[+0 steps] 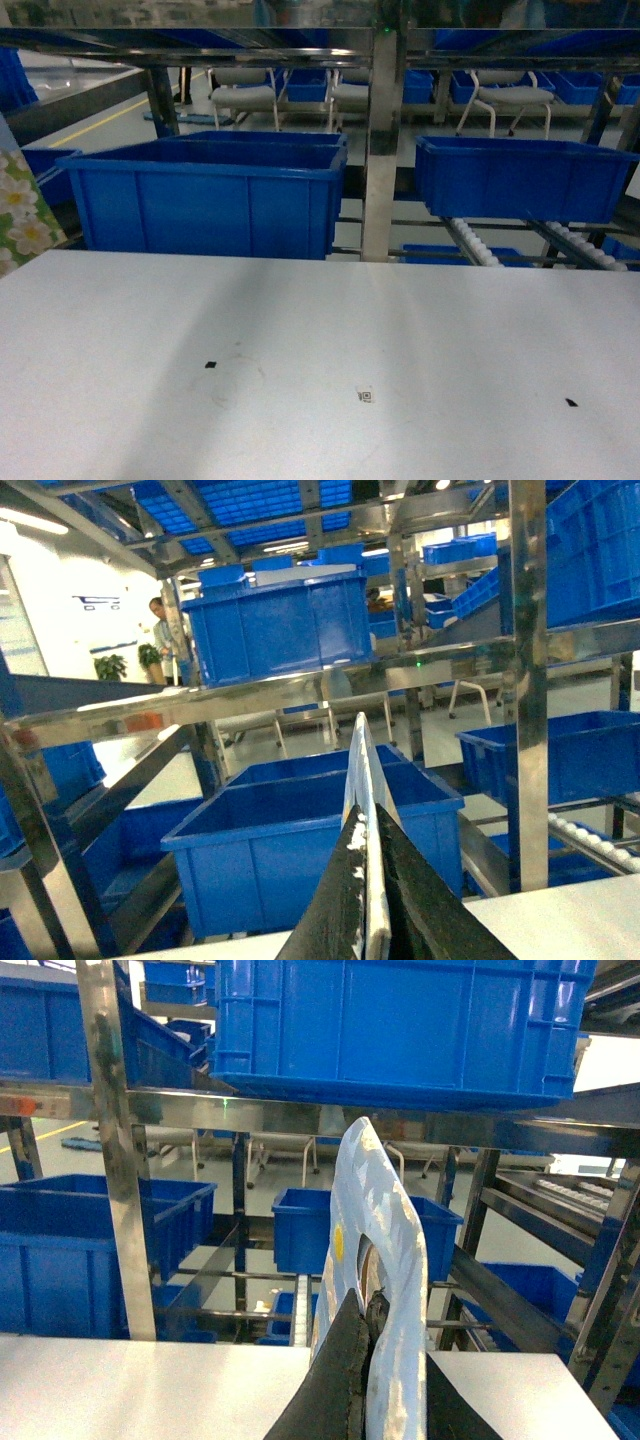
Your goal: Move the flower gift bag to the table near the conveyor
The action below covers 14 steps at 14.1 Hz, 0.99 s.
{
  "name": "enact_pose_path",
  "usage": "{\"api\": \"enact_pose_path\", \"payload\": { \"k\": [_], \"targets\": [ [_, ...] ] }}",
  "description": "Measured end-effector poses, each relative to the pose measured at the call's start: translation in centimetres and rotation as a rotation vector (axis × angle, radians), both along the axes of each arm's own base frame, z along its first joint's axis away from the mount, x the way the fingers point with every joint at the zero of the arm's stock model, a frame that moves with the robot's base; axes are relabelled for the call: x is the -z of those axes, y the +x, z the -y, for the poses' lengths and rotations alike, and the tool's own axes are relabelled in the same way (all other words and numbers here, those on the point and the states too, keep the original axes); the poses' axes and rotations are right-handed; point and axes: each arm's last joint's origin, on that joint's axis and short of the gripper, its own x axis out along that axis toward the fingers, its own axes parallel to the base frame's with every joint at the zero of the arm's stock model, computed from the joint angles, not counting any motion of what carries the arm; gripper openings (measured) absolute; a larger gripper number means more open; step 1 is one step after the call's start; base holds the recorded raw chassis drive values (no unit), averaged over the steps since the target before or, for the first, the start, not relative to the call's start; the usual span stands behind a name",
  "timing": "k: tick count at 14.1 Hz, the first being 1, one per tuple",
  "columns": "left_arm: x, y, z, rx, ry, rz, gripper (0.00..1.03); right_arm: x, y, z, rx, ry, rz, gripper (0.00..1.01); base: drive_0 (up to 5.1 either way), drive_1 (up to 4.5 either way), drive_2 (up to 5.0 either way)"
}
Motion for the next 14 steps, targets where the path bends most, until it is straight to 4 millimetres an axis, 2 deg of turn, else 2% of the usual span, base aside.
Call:
{"api": "enact_pose_path", "payload": {
  "k": [2,5,9,14],
  "targets": [
    [-0.01,-0.01,0.08,0.012,0.002,0.001,0.02,0.04,0.03,0.01,0.004,0.001,-0.004,0.02,-1.7,3.45,-1.7],
    [0.06,0.01,-0.02,-0.005,0.000,-0.002,0.02,0.07,0.08,-0.01,-0.002,0.000,-0.006,0.02,0.0,0.00,0.0],
    [0.02,-0.04,0.09,0.014,0.002,0.002,0.02,-0.05,-0.01,0.00,0.003,0.000,0.005,0.02,-4.8,1.92,3.1],
    [0.05,-0.02,-0.05,-0.006,0.002,-0.001,0.02,0.05,0.03,-0.01,0.000,0.000,-0.004,0.02,-0.1,-0.14,-0.1]
  ]
}}
